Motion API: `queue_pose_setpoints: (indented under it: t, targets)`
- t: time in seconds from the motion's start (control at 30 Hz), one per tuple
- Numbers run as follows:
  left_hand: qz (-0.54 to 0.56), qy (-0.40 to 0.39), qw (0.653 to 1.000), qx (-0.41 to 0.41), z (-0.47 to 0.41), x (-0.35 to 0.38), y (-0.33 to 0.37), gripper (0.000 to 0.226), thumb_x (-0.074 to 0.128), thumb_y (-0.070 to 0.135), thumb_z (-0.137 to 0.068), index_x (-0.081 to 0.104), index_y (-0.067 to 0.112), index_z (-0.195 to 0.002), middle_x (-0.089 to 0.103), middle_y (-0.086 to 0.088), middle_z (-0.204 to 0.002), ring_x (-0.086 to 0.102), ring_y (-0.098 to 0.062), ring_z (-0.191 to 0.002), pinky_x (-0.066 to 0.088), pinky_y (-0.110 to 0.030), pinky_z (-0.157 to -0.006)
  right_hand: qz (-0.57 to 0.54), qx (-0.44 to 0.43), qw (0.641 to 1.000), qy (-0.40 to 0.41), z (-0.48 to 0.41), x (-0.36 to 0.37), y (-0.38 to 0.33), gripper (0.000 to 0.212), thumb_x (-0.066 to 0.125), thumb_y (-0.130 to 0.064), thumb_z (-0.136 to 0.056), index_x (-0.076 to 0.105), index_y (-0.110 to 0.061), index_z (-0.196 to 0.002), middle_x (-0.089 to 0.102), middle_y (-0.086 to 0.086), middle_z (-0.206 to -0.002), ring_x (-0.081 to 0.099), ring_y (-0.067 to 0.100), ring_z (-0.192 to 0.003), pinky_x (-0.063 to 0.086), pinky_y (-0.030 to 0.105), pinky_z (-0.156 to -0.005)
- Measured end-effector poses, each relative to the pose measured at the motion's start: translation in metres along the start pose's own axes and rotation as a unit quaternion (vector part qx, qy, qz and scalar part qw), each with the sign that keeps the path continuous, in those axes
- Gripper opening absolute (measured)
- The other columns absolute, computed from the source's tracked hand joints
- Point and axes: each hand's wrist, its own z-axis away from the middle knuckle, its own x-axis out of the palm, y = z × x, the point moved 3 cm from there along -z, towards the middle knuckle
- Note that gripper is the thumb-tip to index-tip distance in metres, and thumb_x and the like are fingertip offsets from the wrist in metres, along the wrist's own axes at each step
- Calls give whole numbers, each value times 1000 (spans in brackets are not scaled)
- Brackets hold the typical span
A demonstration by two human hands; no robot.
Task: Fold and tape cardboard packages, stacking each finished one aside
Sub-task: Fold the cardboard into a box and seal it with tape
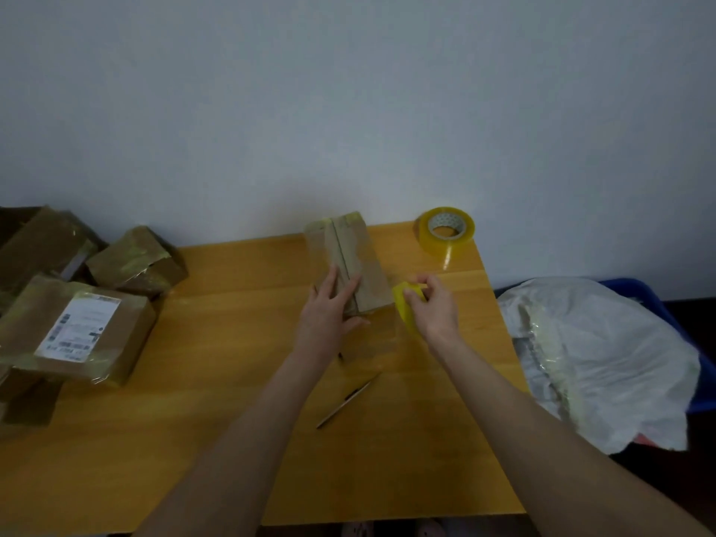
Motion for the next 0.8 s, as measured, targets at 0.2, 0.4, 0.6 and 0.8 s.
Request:
queue_pose_setpoints:
  t: [0.2,0.4,0.6,0.8]
  targets:
    - [54,-38,996,62,5,-10,-8,83,73,18,-80,27,37,-147,14,3,-159,21,-26,-144,28,-50,-113,45,-11,999,10,5,-20,-7,17,61,-25,-91,61,-21,-108,64,6,-117,58,24,-110,50,40,-85]
    - [139,76,987,-13,11,-45,30,95,74,45,-76,23,16,-150,25,-7,-155,26,-24,-141,27,-44,-112,150,-141,979,0,33,-54,-35,20,62,-28,-89,64,-23,-109,68,2,-104,61,23,-100,48,36,-76]
    - [369,50,928,-23,10,-61,67,9,77,19,-77,71,24,-82,68,7,-74,61,-3,-69,51,-27,-74,201,-207,954,-85,54,-63,-64,28,63,-33,-88,61,-32,-116,67,-2,-106,60,19,-105,49,37,-82]
    - [444,73,888,-97,23,-63,52,13,67,9,-87,66,13,-75,63,-2,-66,59,-10,-59,52,-21,-57,77,-94,967,-225,62,-70,-69,49,70,-39,-84,57,-20,-128,68,4,-110,65,18,-98,53,36,-88]
